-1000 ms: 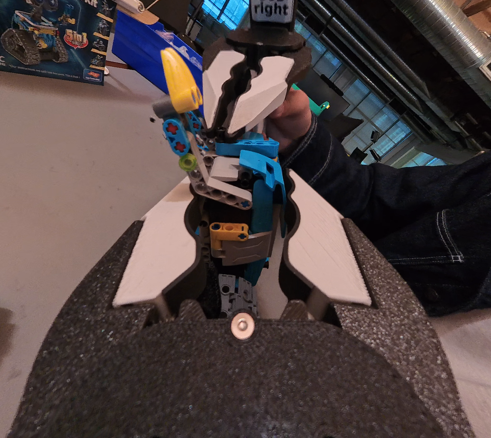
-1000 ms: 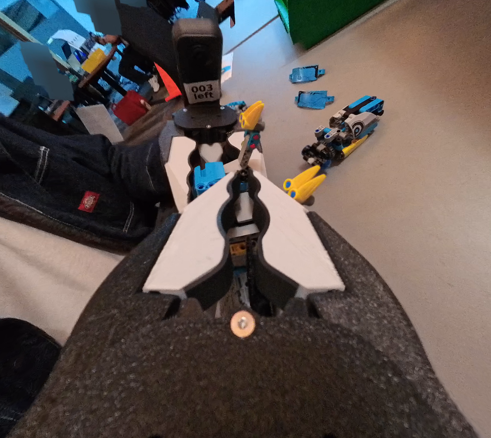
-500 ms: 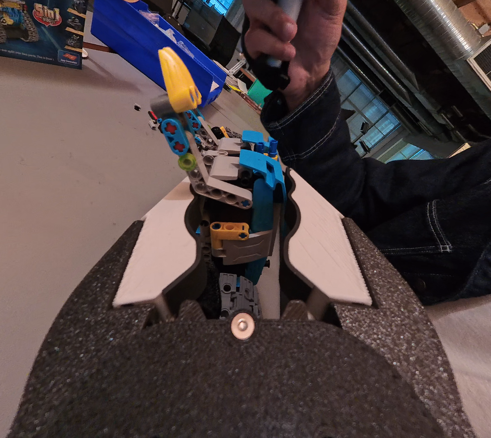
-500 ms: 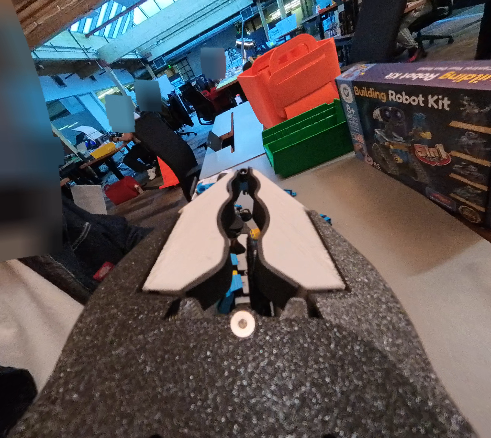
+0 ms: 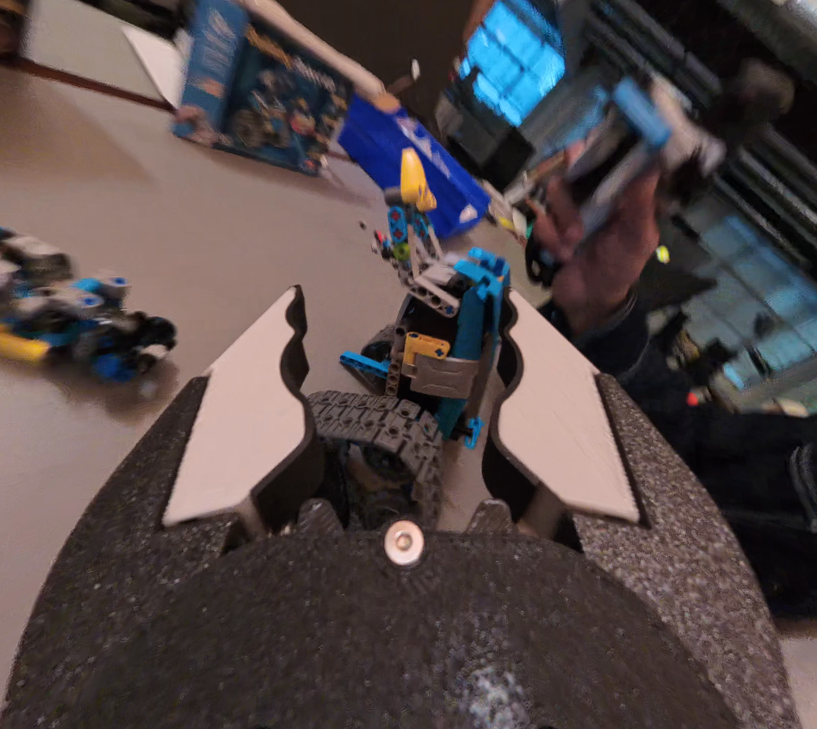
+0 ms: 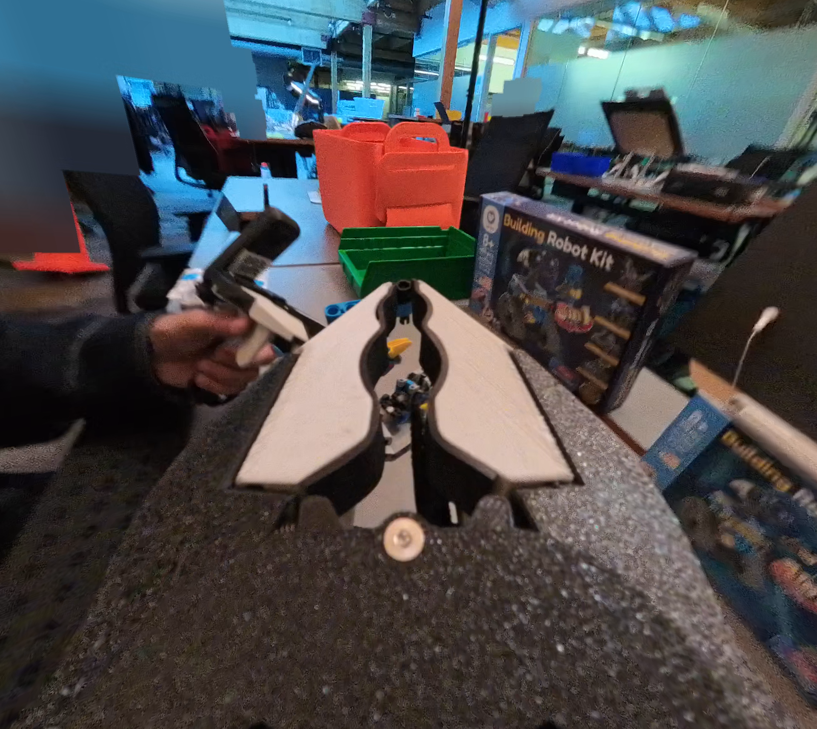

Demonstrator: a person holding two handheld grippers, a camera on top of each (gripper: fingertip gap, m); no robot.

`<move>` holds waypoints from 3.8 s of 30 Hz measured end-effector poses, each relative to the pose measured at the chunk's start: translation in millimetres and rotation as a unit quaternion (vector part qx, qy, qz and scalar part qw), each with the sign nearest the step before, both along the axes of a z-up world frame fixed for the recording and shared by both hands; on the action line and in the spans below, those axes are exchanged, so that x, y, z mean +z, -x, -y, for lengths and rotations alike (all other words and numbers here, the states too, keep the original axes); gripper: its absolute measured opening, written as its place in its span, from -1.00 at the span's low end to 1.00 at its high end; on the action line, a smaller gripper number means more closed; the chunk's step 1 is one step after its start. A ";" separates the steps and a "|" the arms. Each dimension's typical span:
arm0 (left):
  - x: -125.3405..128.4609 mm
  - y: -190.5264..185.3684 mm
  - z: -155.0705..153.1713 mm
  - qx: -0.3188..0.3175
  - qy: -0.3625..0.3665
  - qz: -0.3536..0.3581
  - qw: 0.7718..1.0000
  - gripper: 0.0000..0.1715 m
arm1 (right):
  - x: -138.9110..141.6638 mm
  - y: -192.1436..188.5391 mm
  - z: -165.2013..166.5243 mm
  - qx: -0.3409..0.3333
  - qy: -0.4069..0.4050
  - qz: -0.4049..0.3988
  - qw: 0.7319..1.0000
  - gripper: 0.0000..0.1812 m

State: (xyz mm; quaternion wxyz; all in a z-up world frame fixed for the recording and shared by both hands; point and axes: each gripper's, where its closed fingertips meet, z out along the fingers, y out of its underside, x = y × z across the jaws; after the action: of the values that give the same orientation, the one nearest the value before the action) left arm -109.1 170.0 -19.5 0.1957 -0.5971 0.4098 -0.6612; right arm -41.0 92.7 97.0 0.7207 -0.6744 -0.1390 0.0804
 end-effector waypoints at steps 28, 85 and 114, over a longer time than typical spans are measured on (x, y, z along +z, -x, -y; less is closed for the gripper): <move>44.7 24.6 55.5 0.070 -0.629 0.007 0.774 -0.92 | -66.2 97.8 -17.6 0.095 0.120 -0.215 0.965 -0.75; 40.8 4.5 56.6 0.084 -0.514 0.044 0.852 -0.92 | -147.2 20.7 56.4 -0.026 0.318 -0.120 0.940 -0.96; 6.5 -22.8 165.6 -0.197 -0.038 -0.072 0.977 -0.93 | -112.4 58.0 59.5 -0.142 0.114 0.305 0.935 -0.38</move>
State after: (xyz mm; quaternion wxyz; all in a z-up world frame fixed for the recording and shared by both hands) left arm -86.3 4.4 -12.9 0.0541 -0.5433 0.5570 -0.6258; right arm -99.0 33.2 -15.4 0.5659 -0.7569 -0.2446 -0.2167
